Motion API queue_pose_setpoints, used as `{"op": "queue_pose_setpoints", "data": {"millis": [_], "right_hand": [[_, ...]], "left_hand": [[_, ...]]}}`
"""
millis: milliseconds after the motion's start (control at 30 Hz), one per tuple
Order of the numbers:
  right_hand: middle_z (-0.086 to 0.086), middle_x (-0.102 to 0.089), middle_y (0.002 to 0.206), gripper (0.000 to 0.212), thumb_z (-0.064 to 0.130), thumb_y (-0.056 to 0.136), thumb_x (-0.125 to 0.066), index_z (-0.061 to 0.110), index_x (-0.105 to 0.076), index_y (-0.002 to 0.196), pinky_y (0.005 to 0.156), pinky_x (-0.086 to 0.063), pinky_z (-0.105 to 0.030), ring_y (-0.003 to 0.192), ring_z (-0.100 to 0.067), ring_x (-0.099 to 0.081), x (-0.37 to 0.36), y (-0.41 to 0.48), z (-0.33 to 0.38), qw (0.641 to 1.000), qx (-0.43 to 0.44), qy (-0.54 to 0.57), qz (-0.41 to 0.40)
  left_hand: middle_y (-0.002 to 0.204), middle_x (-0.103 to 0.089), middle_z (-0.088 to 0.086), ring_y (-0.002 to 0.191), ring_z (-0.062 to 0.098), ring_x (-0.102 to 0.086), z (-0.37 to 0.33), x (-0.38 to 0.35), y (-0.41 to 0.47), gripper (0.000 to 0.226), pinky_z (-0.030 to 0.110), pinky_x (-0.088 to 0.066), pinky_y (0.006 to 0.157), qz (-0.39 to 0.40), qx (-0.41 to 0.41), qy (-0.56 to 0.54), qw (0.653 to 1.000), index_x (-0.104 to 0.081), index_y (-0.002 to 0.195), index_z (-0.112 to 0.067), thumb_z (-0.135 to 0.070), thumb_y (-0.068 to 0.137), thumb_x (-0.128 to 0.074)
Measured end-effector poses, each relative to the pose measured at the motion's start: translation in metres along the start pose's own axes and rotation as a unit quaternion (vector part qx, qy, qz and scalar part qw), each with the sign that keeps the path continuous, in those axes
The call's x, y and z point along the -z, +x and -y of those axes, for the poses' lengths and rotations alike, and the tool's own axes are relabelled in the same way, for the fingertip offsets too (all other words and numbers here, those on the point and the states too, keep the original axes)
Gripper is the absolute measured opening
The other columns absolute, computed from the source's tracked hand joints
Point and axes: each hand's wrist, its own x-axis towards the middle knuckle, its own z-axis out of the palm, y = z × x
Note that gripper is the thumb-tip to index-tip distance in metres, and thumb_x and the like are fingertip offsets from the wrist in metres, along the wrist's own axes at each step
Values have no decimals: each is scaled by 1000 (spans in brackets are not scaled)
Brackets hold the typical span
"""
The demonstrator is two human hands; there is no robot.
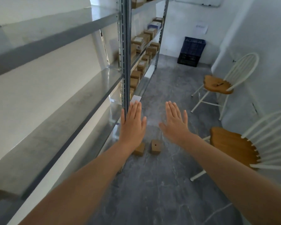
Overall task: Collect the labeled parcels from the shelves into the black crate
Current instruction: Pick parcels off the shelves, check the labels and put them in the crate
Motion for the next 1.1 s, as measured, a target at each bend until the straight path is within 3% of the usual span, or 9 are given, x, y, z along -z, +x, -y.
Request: {"op": "queue_pose_setpoints", "data": {"millis": [300, 433, 567, 733, 933, 1100], "right_hand": [[3, 17, 164, 77, 40, 101, -36, 15, 13, 157, 117, 18, -47, 150, -13, 20, 6, 41, -50, 999, -39, 24, -17], [2, 16, 165, 78, 38, 101, -37, 14, 11, 157, 117, 17, -48, 150, -14, 19, 19, 73, -72, 998, -30, 35, -33], [2, 16, 165, 77, 39, 101, -36, 14, 12, 157, 119, 15, -49, 150, -13, 20, 31, 112, -89, 998, 1, 52, -42], [2, 16, 165, 75, 40, 103, -34, 14, 11, 157, 119, 14, -49, 150, -13, 20, 41, 155, -109, 995, 38, 75, -48], [2, 15, 165, 73, 39, 104, -33, 13, 10, 157, 119, 15, -50, 150, -13, 20, 45, 194, -150, 994, 52, 94, -34], [2, 14, 165, 75, 40, 103, -35, 14, 10, 157, 119, 15, -49, 150, -13, 19, 36, 219, -178, 995, 43, 89, -15]], "left_hand": [[166, -1, -2, 152, 12, 8, -20, -26, 50, 60, 43, 5, 124, 12, -51, 22, 998, -4, 158, -16, -35, 106, -26], [165, -3, -3, 152, 11, 6, -39, -31, 80, 64, 40, 8, 122, 2, -95, 56, 994, -4, 158, -17, -43, 100, -11], [166, -3, -3, 151, 9, 8, -49, -36, 110, 65, 37, 13, 121, -4, -88, 85, 992, -3, 158, -19, -44, 97, -5], [165, -4, -5, 148, 5, 13, -51, -43, 149, 61, 28, 27, 114, -9, -74, 137, 988, -7, 158, -19, -41, 102, -14], [165, -10, -2, 149, 11, 6, -67, -73, 191, 68, 35, 17, 119, -18, -70, 160, 984, -15, 157, -20, -52, 98, -7], [164, -18, 0, 151, 12, 2, -81, -111, 206, 59, 33, 16, 121, -27, -61, 136, 989, -20, 156, -18, -39, 102, -33]]}}
